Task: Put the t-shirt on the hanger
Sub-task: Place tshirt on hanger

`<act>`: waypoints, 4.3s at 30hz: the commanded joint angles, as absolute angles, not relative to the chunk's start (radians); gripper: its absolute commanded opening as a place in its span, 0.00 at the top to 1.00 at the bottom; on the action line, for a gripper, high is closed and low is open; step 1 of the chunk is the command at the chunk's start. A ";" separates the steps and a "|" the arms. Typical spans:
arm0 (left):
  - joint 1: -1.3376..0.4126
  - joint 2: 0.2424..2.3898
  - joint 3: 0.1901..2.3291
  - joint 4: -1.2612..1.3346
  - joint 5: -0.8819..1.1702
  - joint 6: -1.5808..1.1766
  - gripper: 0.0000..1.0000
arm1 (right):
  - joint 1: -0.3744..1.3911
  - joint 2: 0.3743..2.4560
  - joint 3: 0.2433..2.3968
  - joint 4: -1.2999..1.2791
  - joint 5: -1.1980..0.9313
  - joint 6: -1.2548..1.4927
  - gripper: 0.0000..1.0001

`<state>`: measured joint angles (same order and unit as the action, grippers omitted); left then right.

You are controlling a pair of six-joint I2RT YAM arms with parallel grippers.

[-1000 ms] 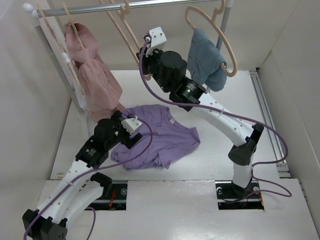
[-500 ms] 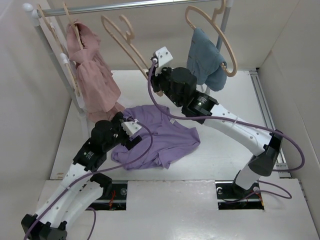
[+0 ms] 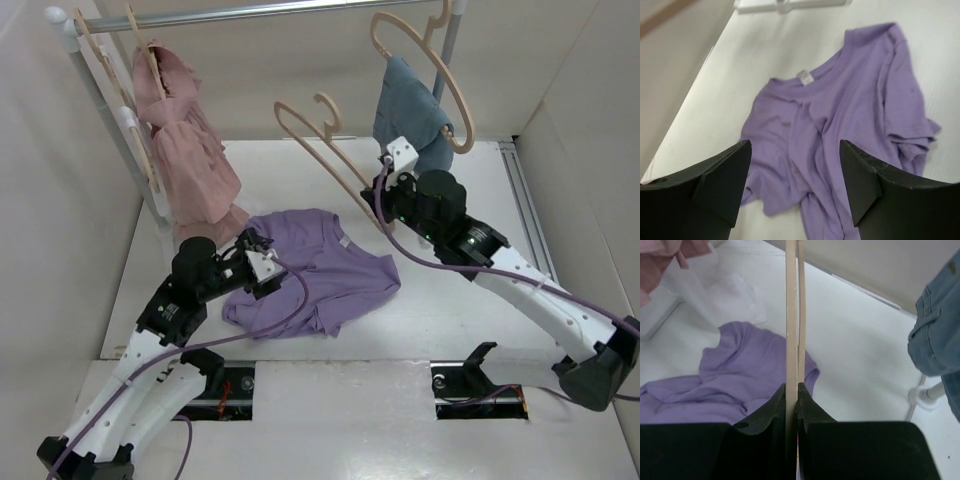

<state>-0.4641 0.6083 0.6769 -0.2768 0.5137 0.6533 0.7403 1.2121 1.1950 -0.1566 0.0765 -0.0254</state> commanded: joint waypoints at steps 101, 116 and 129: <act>-0.589 1.411 1.183 -0.027 0.299 0.356 0.11 | 0.451 1.215 0.991 -0.291 -0.267 0.015 1.00; -0.637 1.931 1.439 -0.087 -0.079 0.184 0.09 | 0.414 1.020 0.988 -0.479 -0.219 0.009 1.00; -0.657 1.979 1.422 -0.106 -0.091 0.193 0.43 | 0.402 0.988 0.979 -0.482 -0.307 -0.028 1.00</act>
